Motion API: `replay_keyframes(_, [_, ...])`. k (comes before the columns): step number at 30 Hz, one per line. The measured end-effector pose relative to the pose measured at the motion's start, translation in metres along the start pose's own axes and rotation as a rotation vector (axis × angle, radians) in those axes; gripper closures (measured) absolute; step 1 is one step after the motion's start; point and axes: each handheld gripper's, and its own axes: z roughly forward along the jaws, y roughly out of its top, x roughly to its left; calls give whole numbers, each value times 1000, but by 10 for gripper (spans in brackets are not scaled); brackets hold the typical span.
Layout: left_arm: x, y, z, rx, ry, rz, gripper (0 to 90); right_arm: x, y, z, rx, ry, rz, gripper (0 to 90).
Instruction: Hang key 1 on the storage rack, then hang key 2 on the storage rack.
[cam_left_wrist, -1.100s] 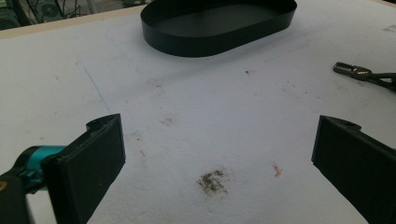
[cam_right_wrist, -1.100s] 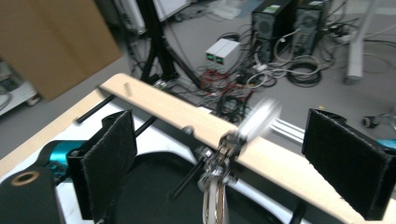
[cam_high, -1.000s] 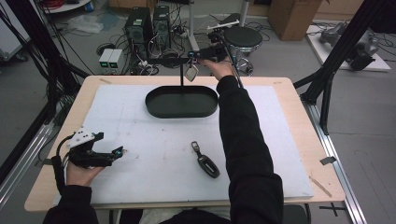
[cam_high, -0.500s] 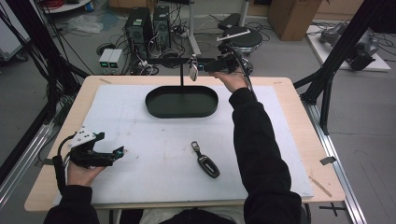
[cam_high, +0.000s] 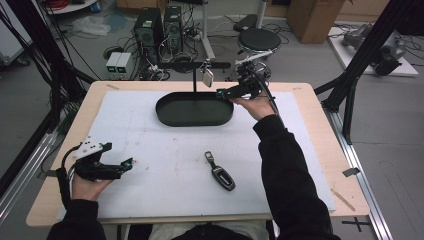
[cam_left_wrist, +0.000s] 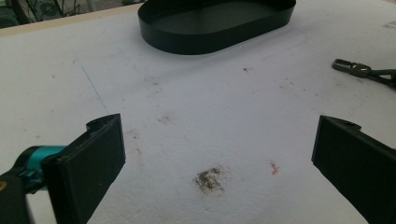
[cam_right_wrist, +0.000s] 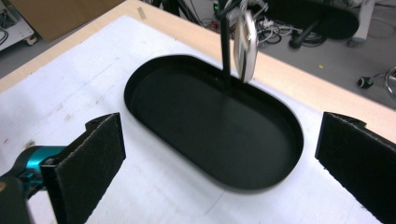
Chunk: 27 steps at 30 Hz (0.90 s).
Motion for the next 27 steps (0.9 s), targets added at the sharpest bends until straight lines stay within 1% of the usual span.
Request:
replay_keyframes(1, [0,0,0,1,0,0,32,2,-3,-1,-4,-7,-4,7])
replay_keyframes(4, [0,0,0,1,2,-2,32,7,-11,-4,-12,1,0,7])
replay_keyframes(5, [0,0,0,2,3,-1,31,8,-13,-5,-6,-1,2,7])
replay_keyframes(6, [0,0,0,2,3,-1,32,9,-14,-5,-7,-6,-6,7])
replay_keyframes(11, [0,0,0,3,4,-1,32,13,-20,-8,-10,2,-5,7])
replay_keyframes(19, [0,0,1,0,2,-3,32,22,-32,-9,11,9,-10,7])
replay_keyframes(22, [1,0,0,0,3,-1,32,27,-38,-8,24,8,-14,7])
replay_keyframes(23, [1,0,0,0,3,-1,32,27,-40,-7,27,10,-22,7])
replay_keyframes(24, [1,0,0,0,3,-1,32,29,-42,-7,33,12,-16,7])
replay_keyframes(25, [1,0,0,0,3,-1,32,30,-44,-6,33,11,-23,8])
replay_keyframes(27, [1,0,0,1,4,-1,32,33,-50,-4,44,20,-20,7])
